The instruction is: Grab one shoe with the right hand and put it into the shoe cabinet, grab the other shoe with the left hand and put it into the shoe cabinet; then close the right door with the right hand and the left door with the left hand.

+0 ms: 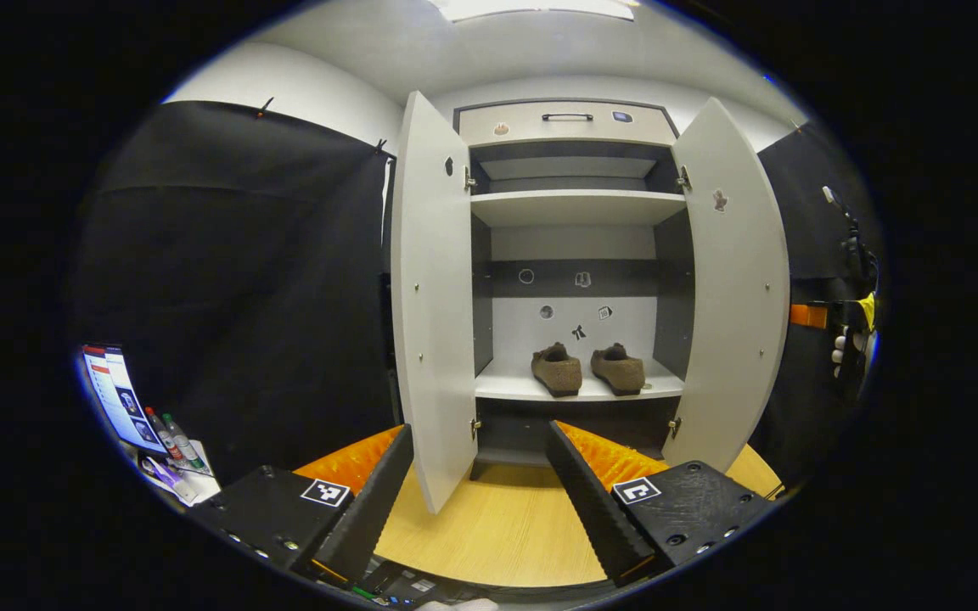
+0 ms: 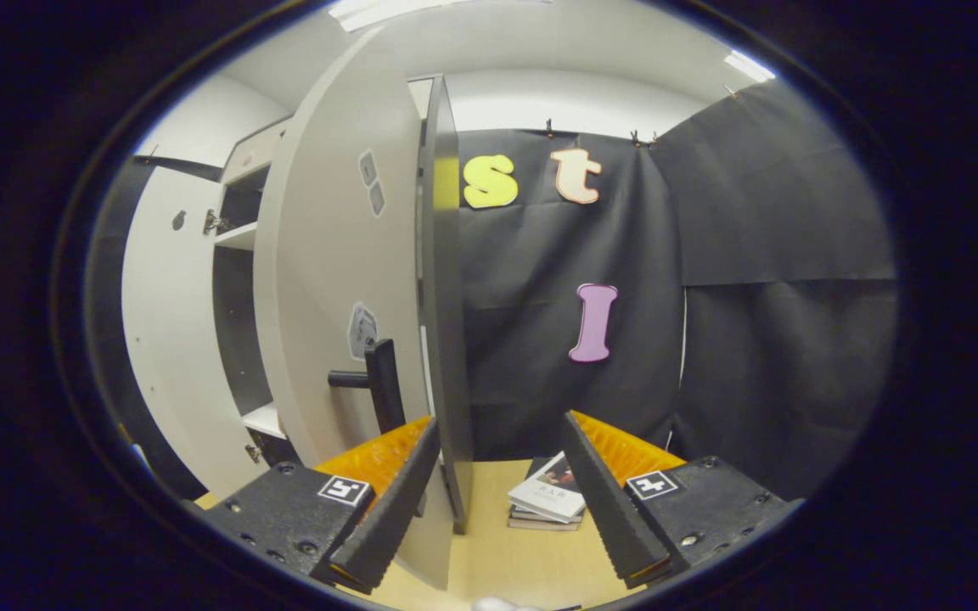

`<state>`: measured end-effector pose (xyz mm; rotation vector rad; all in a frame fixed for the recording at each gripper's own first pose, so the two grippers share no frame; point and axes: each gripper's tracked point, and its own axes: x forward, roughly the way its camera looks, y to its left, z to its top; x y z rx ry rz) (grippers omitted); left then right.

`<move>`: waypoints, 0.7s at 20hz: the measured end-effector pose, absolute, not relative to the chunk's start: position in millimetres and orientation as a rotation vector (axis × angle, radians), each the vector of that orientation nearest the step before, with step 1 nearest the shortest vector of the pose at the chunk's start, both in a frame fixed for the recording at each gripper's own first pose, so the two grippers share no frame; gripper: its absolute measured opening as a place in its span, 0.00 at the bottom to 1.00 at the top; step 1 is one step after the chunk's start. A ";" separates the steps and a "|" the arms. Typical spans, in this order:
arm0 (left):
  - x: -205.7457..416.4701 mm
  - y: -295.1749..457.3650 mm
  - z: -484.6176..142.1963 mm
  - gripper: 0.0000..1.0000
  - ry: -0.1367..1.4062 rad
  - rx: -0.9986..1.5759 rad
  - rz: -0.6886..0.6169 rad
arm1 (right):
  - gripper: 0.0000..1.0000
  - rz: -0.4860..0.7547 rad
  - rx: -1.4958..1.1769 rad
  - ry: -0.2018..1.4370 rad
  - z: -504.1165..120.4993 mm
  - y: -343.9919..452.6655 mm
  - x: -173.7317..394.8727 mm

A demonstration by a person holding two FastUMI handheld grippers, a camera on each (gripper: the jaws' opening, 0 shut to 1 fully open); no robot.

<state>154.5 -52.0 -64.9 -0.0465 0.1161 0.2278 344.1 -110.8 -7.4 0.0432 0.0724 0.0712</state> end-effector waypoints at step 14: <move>152.0 25.6 -69.0 0.96 0.134 -0.043 0.253 | 0.87 0.254 0.038 0.102 -14.4 47.3 348.6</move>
